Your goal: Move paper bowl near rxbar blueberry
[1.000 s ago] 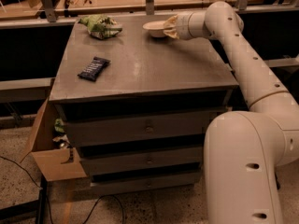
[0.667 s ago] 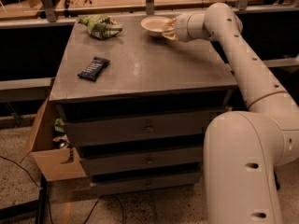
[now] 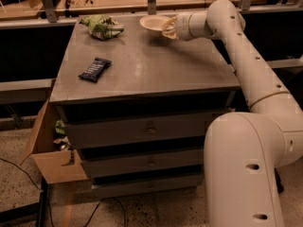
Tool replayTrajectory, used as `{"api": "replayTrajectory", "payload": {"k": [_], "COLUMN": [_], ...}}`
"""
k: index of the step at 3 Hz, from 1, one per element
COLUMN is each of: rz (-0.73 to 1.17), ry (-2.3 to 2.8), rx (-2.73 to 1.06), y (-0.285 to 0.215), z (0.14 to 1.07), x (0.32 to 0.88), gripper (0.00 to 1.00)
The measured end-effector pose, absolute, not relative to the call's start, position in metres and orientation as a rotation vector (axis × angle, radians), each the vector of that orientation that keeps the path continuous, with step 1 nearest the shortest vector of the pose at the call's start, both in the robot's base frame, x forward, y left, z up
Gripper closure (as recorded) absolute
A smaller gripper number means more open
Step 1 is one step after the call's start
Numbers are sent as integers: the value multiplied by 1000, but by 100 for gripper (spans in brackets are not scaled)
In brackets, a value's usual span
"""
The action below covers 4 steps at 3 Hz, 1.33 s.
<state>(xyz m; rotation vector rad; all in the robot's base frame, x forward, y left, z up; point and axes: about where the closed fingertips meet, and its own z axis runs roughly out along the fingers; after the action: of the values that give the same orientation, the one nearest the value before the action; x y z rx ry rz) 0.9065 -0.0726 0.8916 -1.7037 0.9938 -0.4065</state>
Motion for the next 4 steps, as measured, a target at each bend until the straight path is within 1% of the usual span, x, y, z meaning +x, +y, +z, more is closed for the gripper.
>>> {"api": "replayTrajectory", "payload": {"k": [1, 4], "rz": [-395, -259], "ry": [956, 824], "rx": [-1708, -1771], "y": [-66, -25], "z": [907, 922], "x": [898, 857], "gripper": [100, 100]}}
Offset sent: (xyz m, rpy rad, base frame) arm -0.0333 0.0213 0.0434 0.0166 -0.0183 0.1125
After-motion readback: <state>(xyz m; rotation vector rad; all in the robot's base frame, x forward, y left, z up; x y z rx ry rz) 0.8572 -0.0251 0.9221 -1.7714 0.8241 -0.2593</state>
